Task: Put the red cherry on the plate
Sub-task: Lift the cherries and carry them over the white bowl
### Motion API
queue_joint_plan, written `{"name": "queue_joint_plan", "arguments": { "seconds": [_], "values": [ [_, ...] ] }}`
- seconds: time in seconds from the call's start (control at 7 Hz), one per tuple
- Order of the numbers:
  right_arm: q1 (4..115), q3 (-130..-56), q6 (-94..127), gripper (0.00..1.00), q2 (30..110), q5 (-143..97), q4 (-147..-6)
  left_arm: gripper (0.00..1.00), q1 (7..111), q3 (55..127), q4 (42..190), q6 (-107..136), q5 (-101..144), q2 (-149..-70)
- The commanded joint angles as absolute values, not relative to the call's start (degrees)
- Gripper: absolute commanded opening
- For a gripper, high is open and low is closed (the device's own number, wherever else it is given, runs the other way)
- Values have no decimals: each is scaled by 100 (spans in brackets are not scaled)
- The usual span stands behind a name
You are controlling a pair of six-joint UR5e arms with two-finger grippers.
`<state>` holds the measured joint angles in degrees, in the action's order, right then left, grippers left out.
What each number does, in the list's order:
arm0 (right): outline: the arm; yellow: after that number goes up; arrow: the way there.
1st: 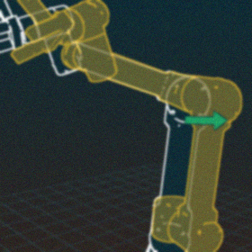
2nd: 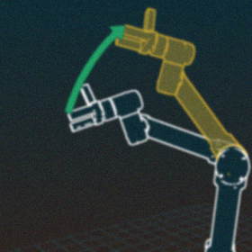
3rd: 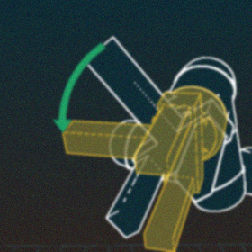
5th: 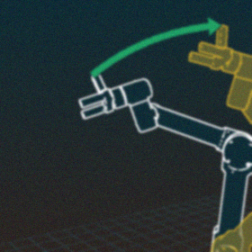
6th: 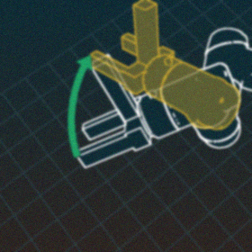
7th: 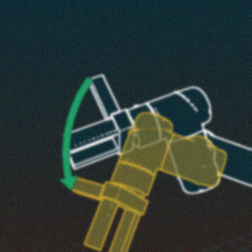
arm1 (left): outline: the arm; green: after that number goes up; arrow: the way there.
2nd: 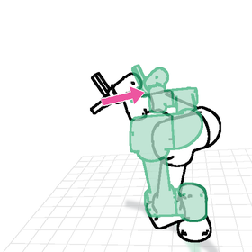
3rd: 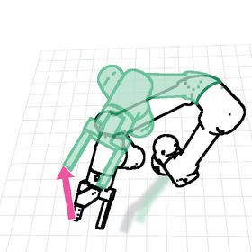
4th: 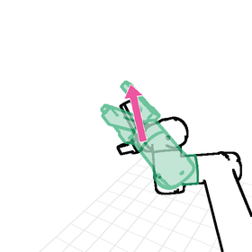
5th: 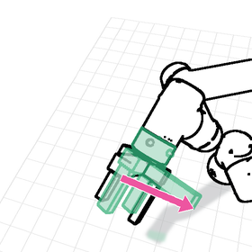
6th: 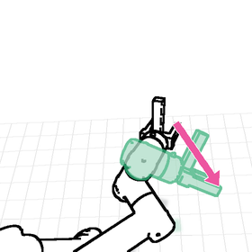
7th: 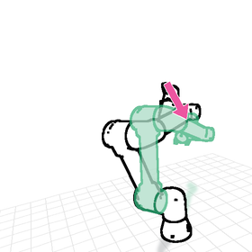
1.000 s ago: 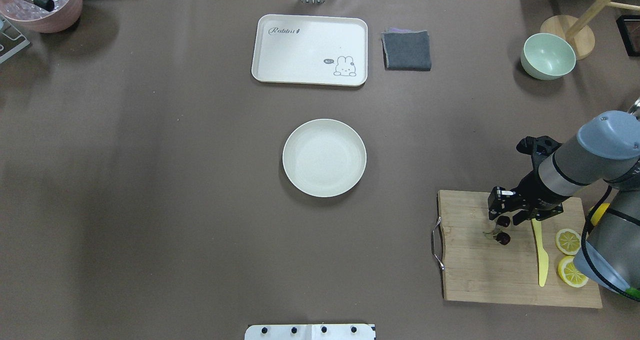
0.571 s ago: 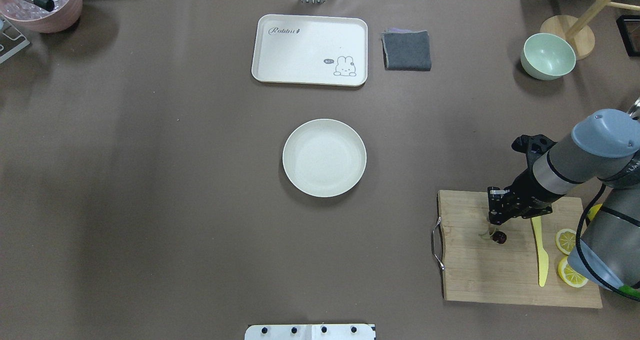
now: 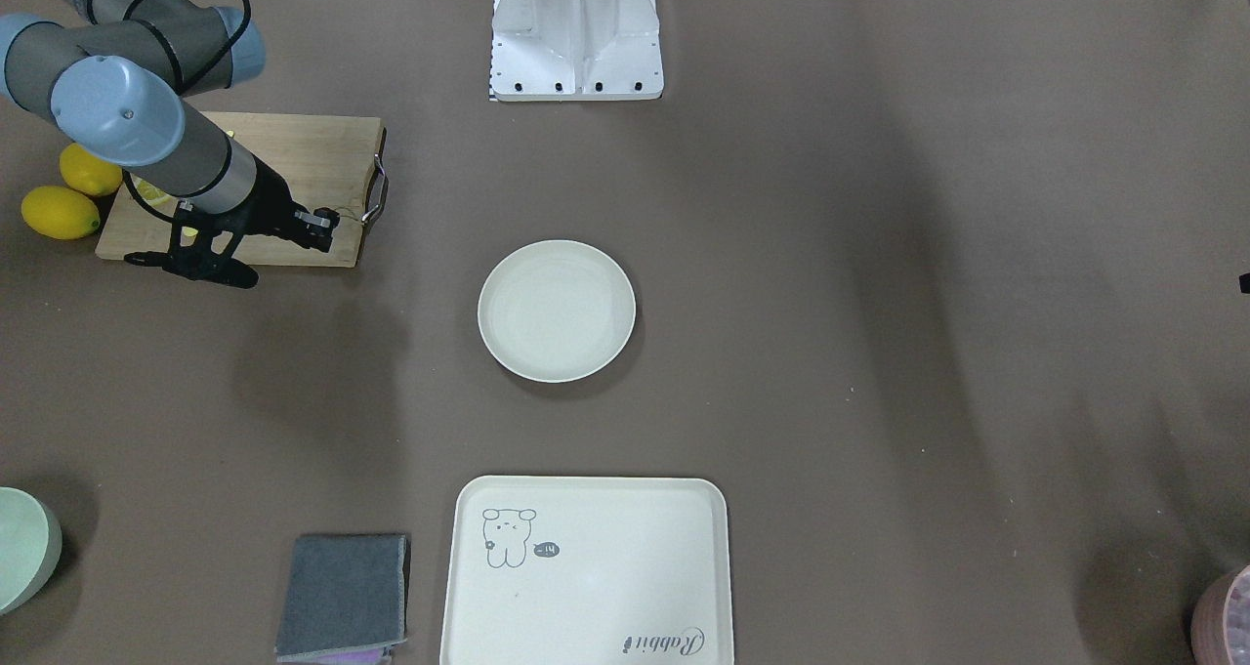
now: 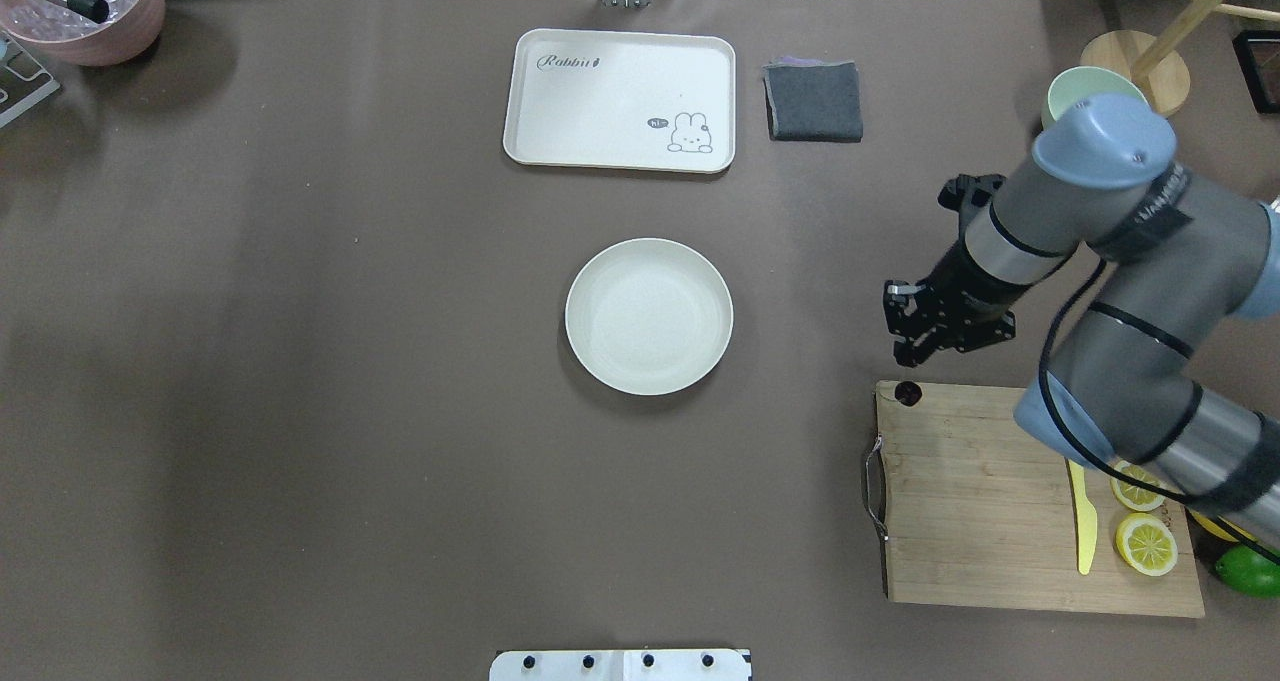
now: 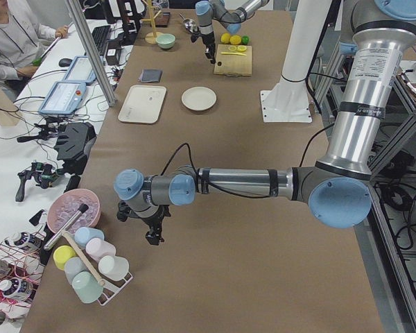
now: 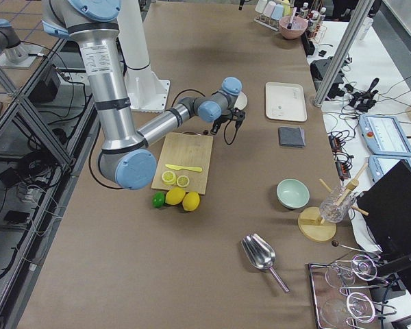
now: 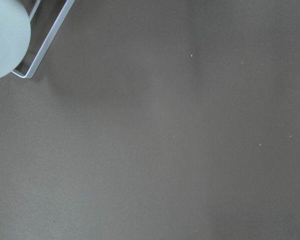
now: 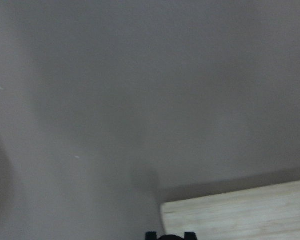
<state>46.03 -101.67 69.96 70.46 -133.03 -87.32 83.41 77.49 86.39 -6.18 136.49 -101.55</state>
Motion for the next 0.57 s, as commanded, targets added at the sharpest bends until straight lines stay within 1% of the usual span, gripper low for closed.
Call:
{"name": "queue_joint_plan", "arguments": {
  "seconds": [0.0, 0.14, 0.29, 0.43],
  "values": [
    [5070, -9145, 7066, 0, 5315, -13710, -9491, 98, 8323, 7761, 8640, -571, 13649, -10169],
    [5036, -8958, 7240, 0, 4935, -13694, -9605, 98, 8323, 7752, 8640, -563, 13658, -10160],
    [4766, -8625, 7686, 0, 4470, -13650, -9572, 98, 8323, 7769, 8640, -554, 13658, -10160],
    [4433, -8361, 7917, 0, 4256, -13423, -9354, 98, 8323, 7752, 8657, -510, 13658, -10160]
  ]
}}
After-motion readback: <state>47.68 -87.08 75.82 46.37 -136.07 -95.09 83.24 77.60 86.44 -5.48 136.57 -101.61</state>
